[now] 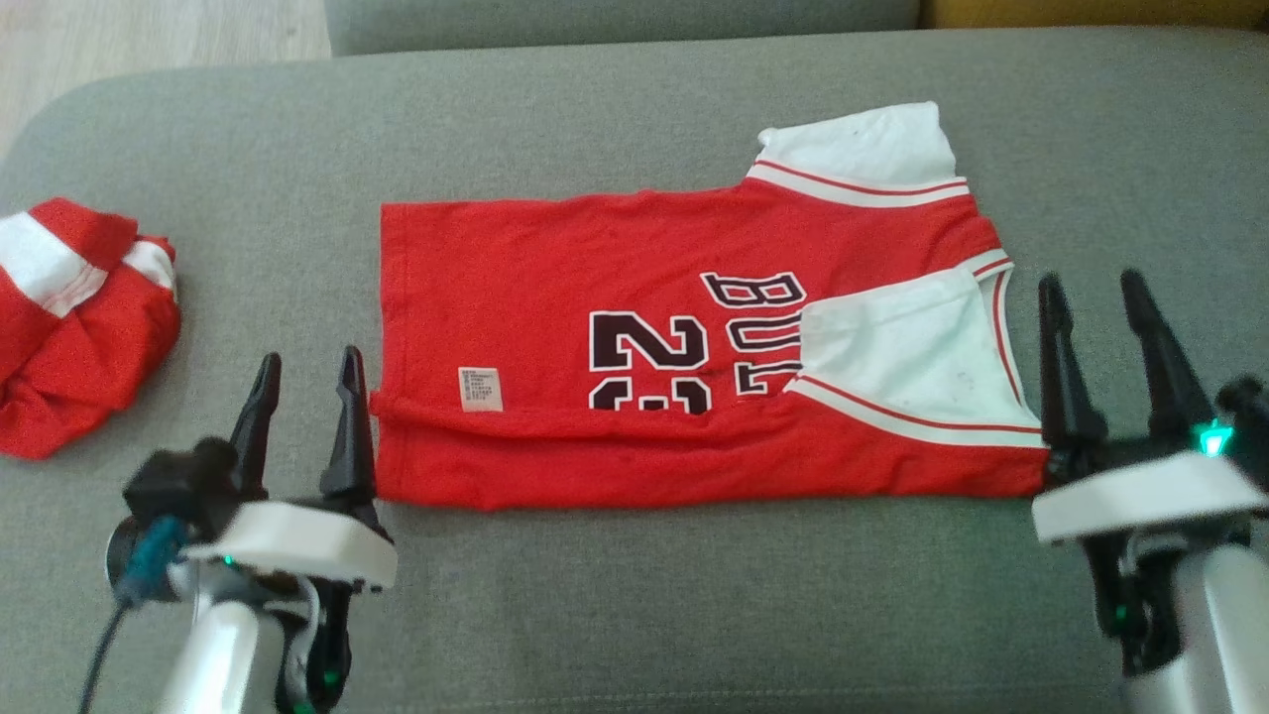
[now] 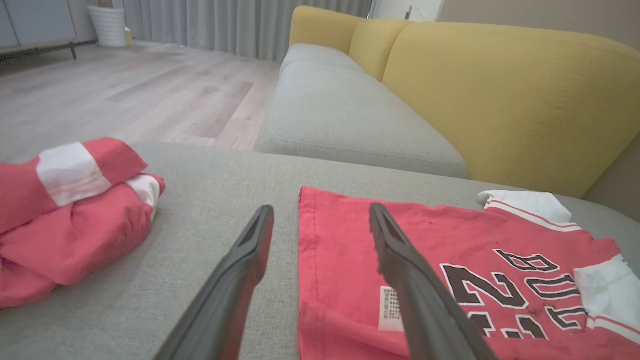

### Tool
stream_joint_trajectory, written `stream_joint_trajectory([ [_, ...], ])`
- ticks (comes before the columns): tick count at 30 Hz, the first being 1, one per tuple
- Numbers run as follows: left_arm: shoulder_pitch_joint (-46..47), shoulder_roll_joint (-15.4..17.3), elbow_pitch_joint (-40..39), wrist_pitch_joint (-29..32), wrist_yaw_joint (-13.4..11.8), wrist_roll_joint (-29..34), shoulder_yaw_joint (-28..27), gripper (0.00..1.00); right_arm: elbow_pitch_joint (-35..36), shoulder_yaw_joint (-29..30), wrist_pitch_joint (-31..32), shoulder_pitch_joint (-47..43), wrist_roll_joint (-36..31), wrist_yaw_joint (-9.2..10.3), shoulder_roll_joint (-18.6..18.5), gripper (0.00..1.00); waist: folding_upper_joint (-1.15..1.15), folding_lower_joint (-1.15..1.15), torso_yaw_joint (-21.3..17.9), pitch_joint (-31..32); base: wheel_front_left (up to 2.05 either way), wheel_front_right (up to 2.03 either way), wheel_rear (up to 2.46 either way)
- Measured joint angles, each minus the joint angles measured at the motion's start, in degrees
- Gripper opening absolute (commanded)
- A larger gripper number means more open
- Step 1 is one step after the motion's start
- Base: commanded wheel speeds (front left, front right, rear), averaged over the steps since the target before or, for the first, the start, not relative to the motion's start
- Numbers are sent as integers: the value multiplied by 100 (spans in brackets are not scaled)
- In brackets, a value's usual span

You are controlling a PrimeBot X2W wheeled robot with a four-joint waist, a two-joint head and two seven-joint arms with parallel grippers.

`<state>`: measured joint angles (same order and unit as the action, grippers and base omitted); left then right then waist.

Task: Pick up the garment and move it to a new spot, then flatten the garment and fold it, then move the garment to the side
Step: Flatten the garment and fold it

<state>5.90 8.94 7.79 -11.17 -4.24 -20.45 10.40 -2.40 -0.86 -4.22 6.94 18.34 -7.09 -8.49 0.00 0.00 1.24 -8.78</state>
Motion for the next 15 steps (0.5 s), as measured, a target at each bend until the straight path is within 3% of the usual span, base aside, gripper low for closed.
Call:
stream_joint_trajectory([
  [7,-539,42,-265,-208,-240,489,210,100,400,71,-54,-862,-508,0,176,100,0,0,-88,212,0,0,0],
  [15,-834,70,-183,-238,-308,520,247,100,559,102,40,-1204,-609,0,289,100,0,0,-148,356,0,0,0],
])
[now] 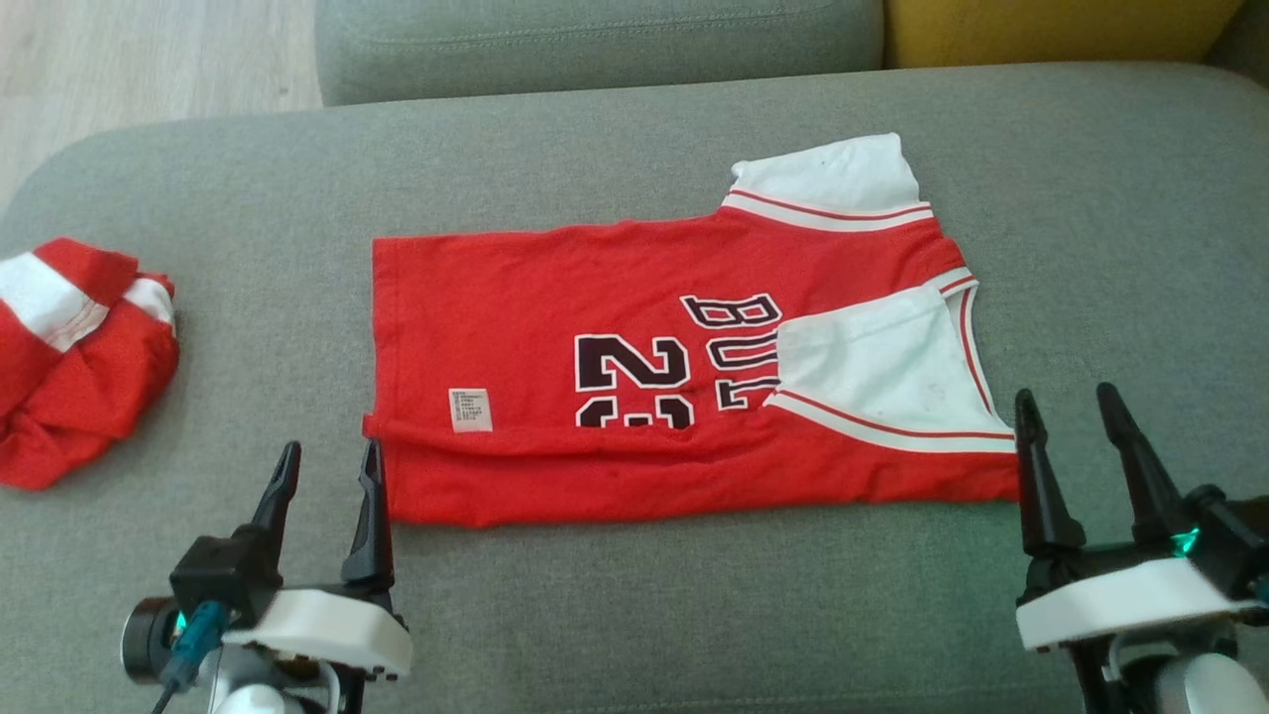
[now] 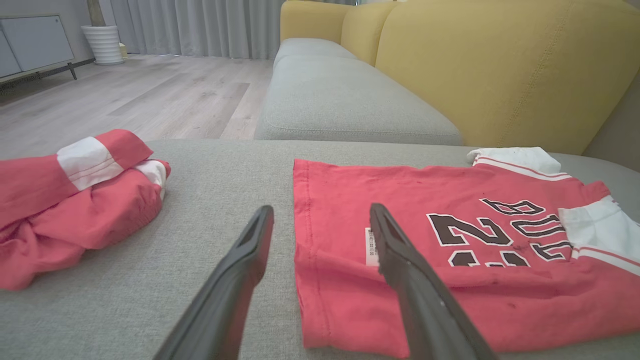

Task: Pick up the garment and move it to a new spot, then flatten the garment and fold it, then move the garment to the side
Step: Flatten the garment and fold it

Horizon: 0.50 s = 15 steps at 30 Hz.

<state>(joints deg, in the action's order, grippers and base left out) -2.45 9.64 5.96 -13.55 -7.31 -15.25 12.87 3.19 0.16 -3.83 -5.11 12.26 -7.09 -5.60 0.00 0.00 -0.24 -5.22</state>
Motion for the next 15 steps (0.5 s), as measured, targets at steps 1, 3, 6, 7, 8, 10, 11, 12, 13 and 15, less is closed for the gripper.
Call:
stream_joint_trajectory([
  [1,1,0,3,0,-2,0,3,100,14,-1,10,-19,-13,0,18,100,0,0,1,12,0,0,0],
  [3,0,2,8,1,-26,0,9,100,29,-3,33,-33,-24,0,27,100,0,0,-1,31,0,0,0],
  [6,0,4,12,3,-26,-1,33,100,47,-4,58,-33,-21,0,35,100,0,0,2,38,0,0,0],
  [7,0,5,12,8,-27,-1,43,100,47,-4,81,-33,-22,0,41,100,0,0,4,41,0,0,0],
  [8,1,7,13,11,-27,-1,57,100,48,-4,89,-33,-22,0,45,100,0,0,6,43,0,0,0],
  [10,2,10,13,19,-29,-1,89,100,47,-3,98,-33,-21,0,63,100,0,0,12,44,0,0,0],
  [11,4,8,14,48,-22,-8,101,100,46,-3,109,-33,-2,0,70,100,0,0,18,39,0,0,0],
  [12,12,7,24,70,-16,-34,107,100,42,-3,109,-31,15,0,75,100,0,0,23,29,0,0,0],
  [13,59,8,76,121,26,-59,109,100,-22,-3,134,-6,40,0,74,100,0,0,25,0,0,0,0],
  [15,185,9,193,212,79,-124,120,100,-201,0,180,90,78,0,54,100,0,0,22,-46,0,0,0],
])
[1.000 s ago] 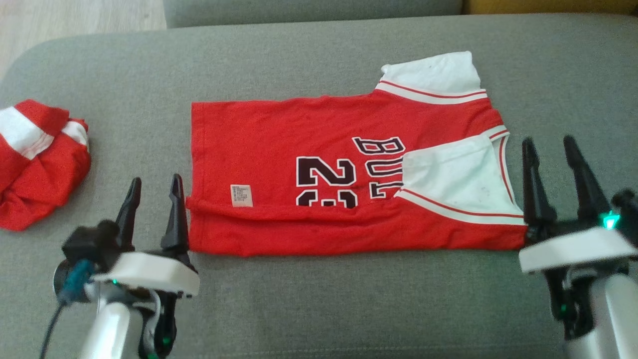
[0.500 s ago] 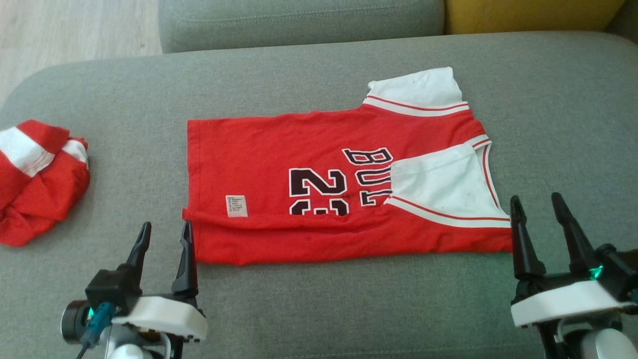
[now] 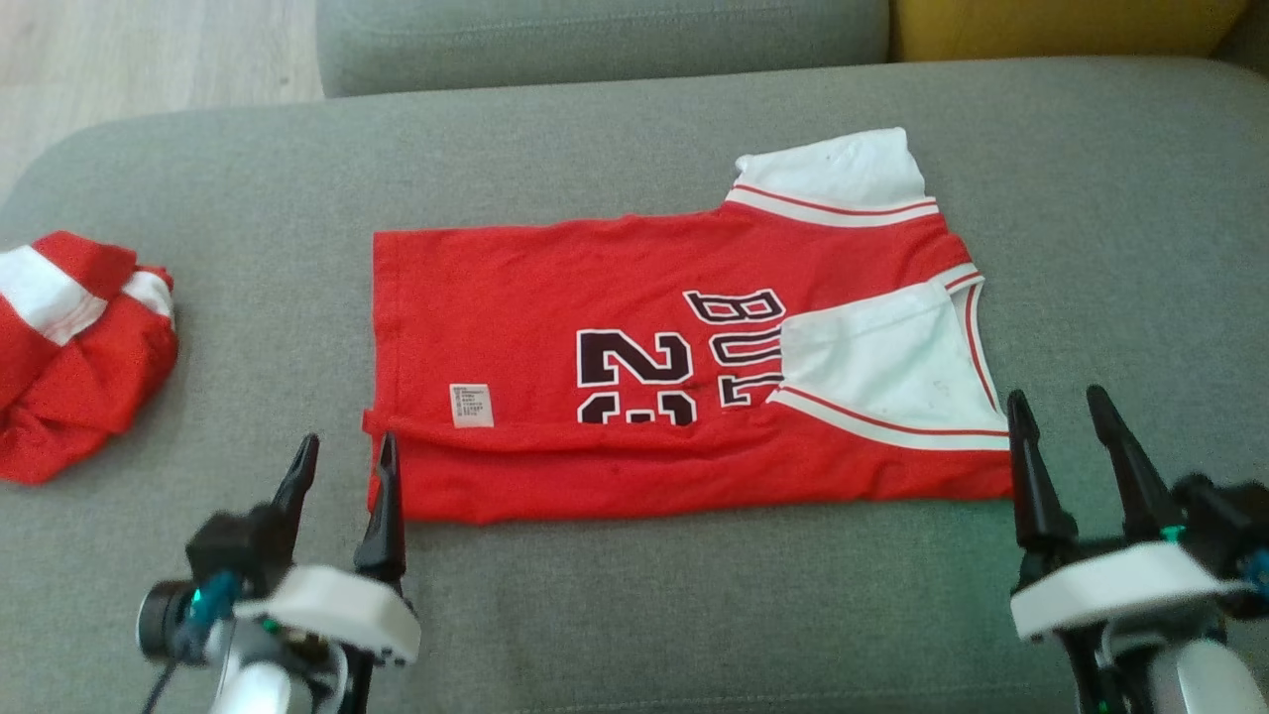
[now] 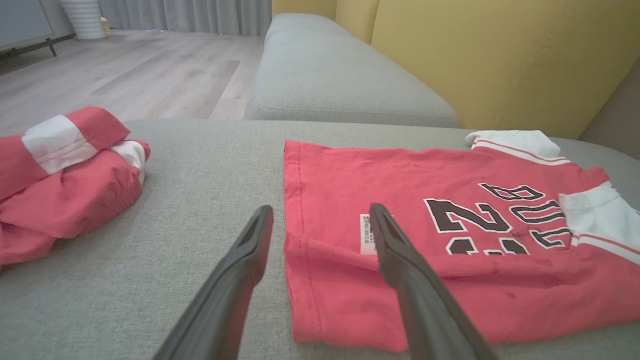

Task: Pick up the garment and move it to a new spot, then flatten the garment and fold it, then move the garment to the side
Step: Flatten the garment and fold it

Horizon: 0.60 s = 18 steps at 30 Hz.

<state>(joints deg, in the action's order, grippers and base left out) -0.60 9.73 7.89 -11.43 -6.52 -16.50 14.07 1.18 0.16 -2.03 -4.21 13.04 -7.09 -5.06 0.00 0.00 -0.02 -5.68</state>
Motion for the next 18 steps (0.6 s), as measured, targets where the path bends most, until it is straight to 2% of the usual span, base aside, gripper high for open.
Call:
stream_joint_trajectory([
  [5,564,-10,588,343,199,-207,22,100,-738,15,167,641,65,0,-192,100,0,0,-27,-156,0,0,0],
  [9,743,-101,1150,544,311,-446,27,100,-1429,7,575,1018,116,0,-305,100,0,0,-46,-326,0,0,0],
  [13,745,-200,1637,754,407,-706,11,100,-1848,1,968,1084,216,0,-291,100,0,0,-41,-485,0,0,0],
  [18,937,-257,1863,784,527,-934,-29,100,-2070,162,1468,1085,268,0,-166,100,0,0,-6,-620,0,0,0],
])
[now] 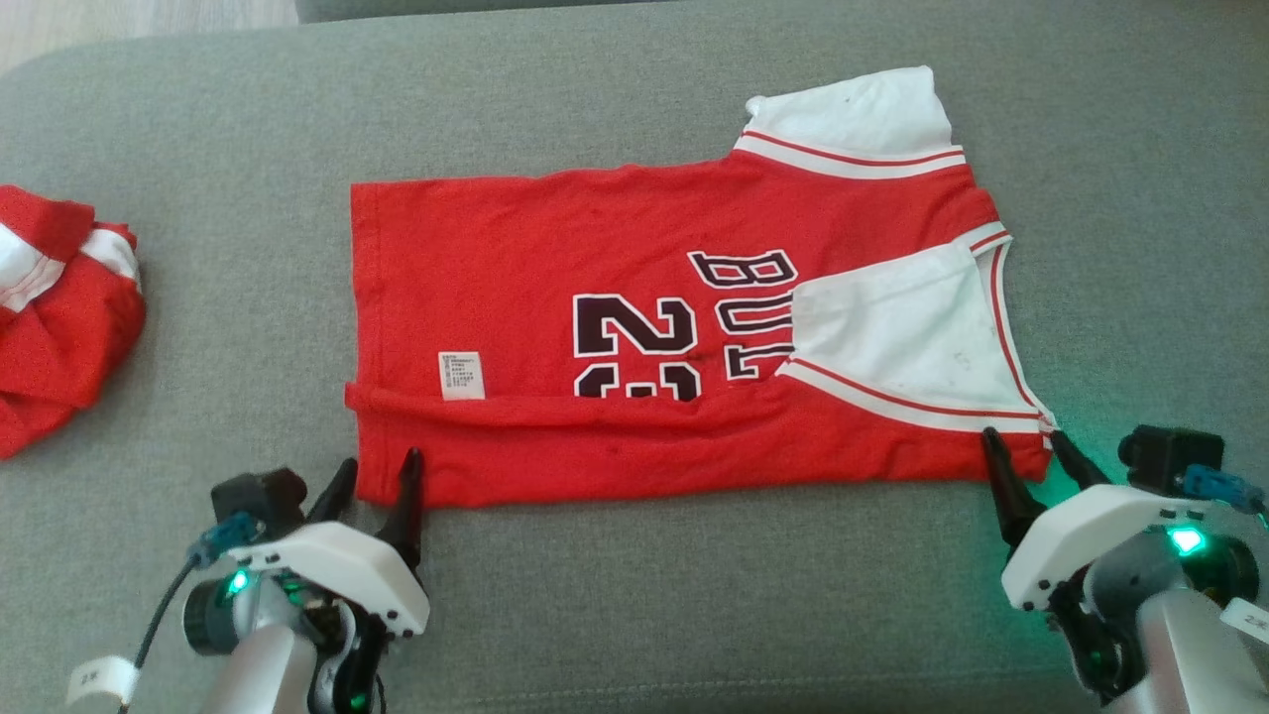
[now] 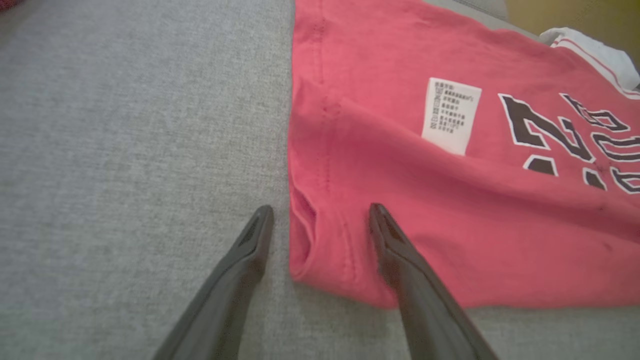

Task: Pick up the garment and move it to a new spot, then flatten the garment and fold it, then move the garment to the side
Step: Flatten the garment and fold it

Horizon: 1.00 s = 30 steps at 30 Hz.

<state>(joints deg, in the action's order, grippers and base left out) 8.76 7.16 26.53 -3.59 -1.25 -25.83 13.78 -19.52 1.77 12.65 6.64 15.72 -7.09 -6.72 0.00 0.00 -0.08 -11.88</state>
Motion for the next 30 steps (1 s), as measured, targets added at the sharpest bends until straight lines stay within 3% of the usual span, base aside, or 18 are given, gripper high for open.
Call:
stream_joint_trajectory([
  [2,88,-2,102,25,37,-57,-3,100,-3,52,125,0,12,0,85,100,0,0,6,-11,0,0,0],
  [3,116,-8,140,57,80,-92,-9,75,-2,69,214,4,18,0,96,100,0,0,6,-10,0,0,0],
  [4,125,-7,168,81,83,-103,-1,36,2,92,274,7,62,0,104,78,0,0,4,-8,0,0,0],
  [5,129,-2,182,91,85,-103,-7,0,18,115,310,7,100,0,119,0,0,0,3,-8,0,0,0],
  [16,62,4,176,-4,165,-154,15,0,264,310,417,-208,314,0,282,0,0,0,46,117,0,0,0],
  [30,-1068,240,-918,487,-132,-282,8,0,1310,637,662,-1761,751,-1,445,0,0,0,208,622,0,0,0],
])
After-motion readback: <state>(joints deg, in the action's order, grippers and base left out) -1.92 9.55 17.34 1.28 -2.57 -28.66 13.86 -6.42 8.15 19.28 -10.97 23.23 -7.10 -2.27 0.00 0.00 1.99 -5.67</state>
